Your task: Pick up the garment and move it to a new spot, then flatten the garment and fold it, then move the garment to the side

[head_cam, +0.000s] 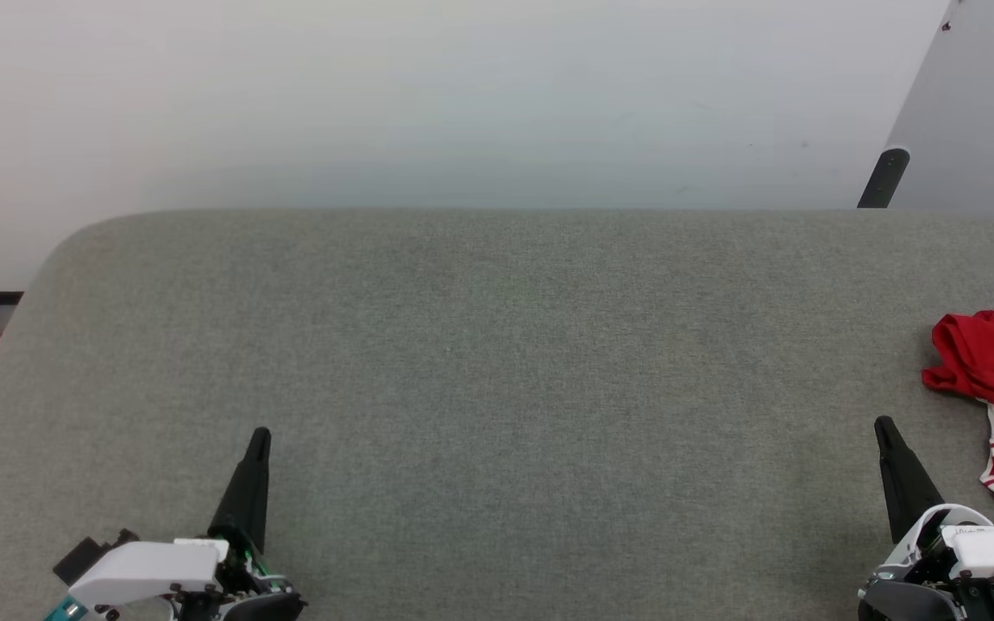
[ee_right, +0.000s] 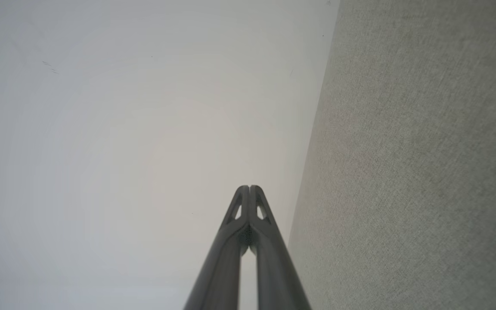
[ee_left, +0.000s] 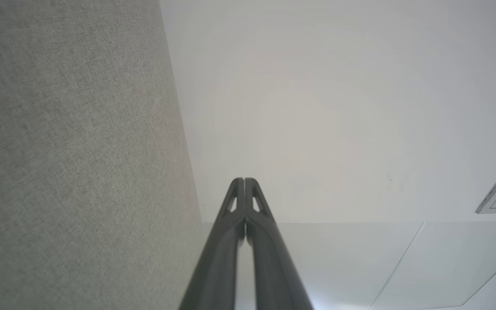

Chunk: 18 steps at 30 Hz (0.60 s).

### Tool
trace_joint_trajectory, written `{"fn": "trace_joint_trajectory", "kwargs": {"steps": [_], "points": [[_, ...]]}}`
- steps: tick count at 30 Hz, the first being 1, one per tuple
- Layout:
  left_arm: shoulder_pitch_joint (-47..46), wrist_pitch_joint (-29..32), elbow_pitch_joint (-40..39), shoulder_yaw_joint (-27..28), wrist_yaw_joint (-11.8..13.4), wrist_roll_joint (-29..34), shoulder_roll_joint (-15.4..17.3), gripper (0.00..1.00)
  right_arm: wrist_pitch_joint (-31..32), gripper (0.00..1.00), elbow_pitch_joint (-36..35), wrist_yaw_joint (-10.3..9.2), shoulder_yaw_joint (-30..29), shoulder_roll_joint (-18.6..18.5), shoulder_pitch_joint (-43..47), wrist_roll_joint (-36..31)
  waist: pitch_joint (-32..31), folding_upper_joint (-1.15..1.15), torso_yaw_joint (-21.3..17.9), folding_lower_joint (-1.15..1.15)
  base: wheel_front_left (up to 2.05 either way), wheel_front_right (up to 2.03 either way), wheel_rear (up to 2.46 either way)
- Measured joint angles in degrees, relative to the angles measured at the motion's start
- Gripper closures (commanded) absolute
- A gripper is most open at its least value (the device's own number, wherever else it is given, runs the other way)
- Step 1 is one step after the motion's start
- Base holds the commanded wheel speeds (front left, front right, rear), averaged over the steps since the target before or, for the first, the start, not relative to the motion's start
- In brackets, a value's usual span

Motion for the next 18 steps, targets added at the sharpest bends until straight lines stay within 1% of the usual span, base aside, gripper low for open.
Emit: {"fn": "trace_joint_trajectory", "kwargs": {"steps": [18], "points": [[0.0,0.1,0.0,0.1,0.0,0.1,-0.1,1.00,0.0,1.00,0.0,0.00,-0.1,0.0,0.0,0.0,0.0,0.00,0.0,0.00,0.00,0.00,0.00]]}}
